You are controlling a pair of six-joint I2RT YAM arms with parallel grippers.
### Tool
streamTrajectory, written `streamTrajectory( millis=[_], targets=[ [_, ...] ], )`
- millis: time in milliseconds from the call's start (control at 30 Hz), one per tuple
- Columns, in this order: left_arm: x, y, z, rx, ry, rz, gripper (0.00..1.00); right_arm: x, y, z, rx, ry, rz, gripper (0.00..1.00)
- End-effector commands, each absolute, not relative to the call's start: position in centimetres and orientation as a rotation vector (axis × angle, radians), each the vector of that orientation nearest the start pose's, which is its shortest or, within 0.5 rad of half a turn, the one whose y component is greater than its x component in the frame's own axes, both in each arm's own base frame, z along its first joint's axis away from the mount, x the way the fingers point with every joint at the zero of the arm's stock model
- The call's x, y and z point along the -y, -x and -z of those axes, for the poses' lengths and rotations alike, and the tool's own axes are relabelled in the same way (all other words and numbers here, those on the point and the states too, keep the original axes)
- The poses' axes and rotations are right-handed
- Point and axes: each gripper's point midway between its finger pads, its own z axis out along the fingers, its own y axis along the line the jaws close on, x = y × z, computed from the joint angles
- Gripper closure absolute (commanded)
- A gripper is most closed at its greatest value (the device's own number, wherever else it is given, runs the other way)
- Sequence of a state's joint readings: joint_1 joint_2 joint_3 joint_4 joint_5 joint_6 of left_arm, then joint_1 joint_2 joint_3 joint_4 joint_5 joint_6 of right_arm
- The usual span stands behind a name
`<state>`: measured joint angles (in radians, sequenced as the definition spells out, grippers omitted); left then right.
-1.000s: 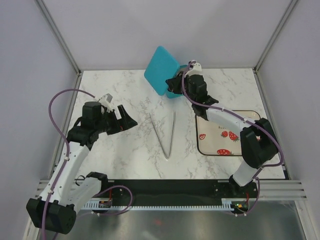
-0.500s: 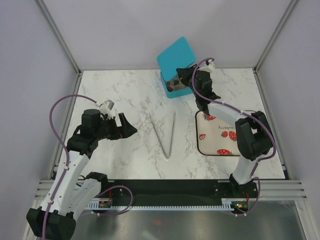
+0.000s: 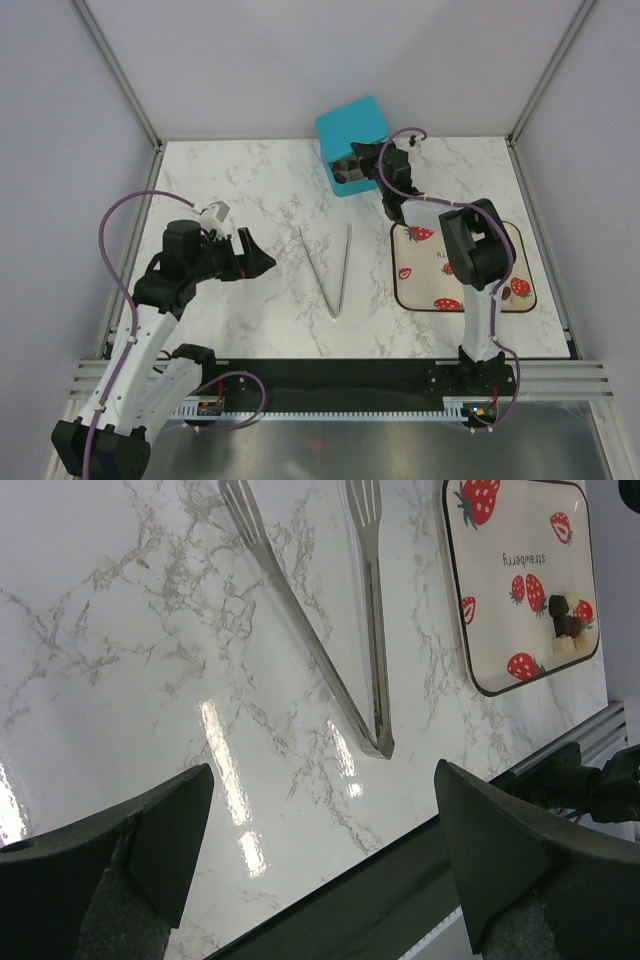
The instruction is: Pack the chocolate
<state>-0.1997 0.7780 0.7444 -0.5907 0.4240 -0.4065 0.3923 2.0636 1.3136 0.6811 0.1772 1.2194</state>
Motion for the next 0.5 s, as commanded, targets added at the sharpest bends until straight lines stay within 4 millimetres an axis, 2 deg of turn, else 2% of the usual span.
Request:
streamTrajectory(
  millis=[0, 300, 467],
  targets=[
    [13.4, -22.2, -19.3, -2.192, -0.073, 0.788, 0.0, -24.6, -57.5, -22.6, -1.393, -0.87, -1.233, 1.0],
    [13.5, -22.2, -19.3, -2.191, -0.076, 0.787, 0.0, -23.6, -58.5, -17.5, -1.488, -0.983, -1.198, 1.0],
    [13.5, -22.2, -19.3, -2.191, -0.074, 0.788, 0.0, -24.1, -58.6, -15.6, -1.555, -1.022, -1.238, 1.0]
  ],
)
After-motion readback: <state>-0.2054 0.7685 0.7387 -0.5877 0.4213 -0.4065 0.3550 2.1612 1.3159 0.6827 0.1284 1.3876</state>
